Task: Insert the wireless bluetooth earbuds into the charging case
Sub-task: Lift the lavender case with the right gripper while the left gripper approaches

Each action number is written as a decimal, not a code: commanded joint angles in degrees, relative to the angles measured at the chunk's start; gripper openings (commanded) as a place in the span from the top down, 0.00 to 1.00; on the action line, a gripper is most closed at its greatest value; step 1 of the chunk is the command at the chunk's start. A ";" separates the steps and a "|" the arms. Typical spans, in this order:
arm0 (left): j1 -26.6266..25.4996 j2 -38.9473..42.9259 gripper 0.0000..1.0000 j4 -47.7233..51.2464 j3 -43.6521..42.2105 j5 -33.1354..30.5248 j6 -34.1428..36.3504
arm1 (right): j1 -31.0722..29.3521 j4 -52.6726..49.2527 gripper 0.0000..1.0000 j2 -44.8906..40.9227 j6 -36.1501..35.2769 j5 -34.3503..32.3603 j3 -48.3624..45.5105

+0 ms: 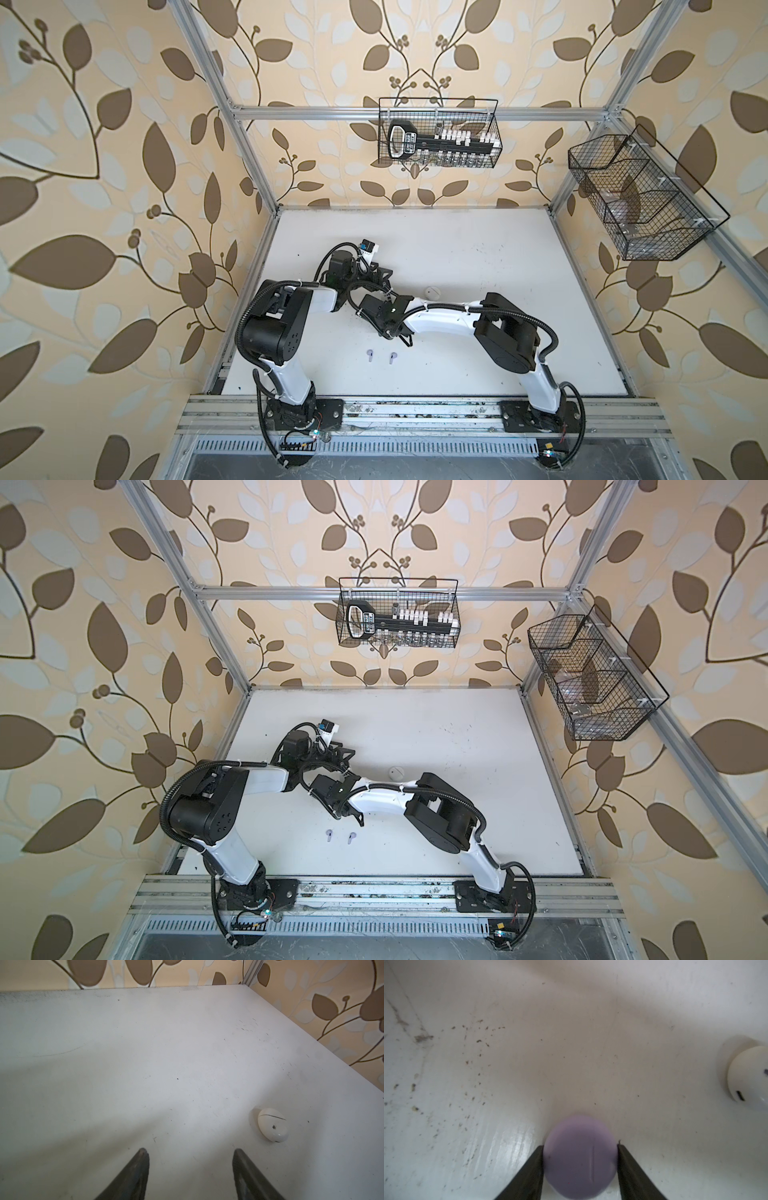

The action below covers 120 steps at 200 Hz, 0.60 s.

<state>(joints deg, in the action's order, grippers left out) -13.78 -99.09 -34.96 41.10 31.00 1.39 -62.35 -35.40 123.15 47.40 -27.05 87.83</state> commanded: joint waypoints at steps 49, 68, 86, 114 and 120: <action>-0.88 0.15 0.35 -0.64 0.46 3.95 0.02 | -0.03 1.51 0.53 1.93 -1.50 -0.49 1.70; -0.88 0.03 0.35 -0.33 0.61 4.15 0.03 | -0.19 1.56 0.59 1.38 -2.10 -1.42 1.28; -0.82 -0.05 0.35 -0.08 0.76 4.41 0.16 | -0.38 2.18 0.62 0.43 -2.70 -2.42 0.18; -0.83 0.10 0.35 1.06 1.26 5.18 0.23 | -1.26 7.71 0.64 -3.77 -4.90 -4.08 -5.14; -0.83 0.16 0.35 1.99 1.66 5.73 0.30 | -1.49 9.38 0.63 -5.04 -5.70 -4.46 -6.85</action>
<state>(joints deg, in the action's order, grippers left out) -13.80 -99.09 -34.28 41.12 31.70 1.41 -62.52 -32.64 122.21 45.60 -29.30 85.45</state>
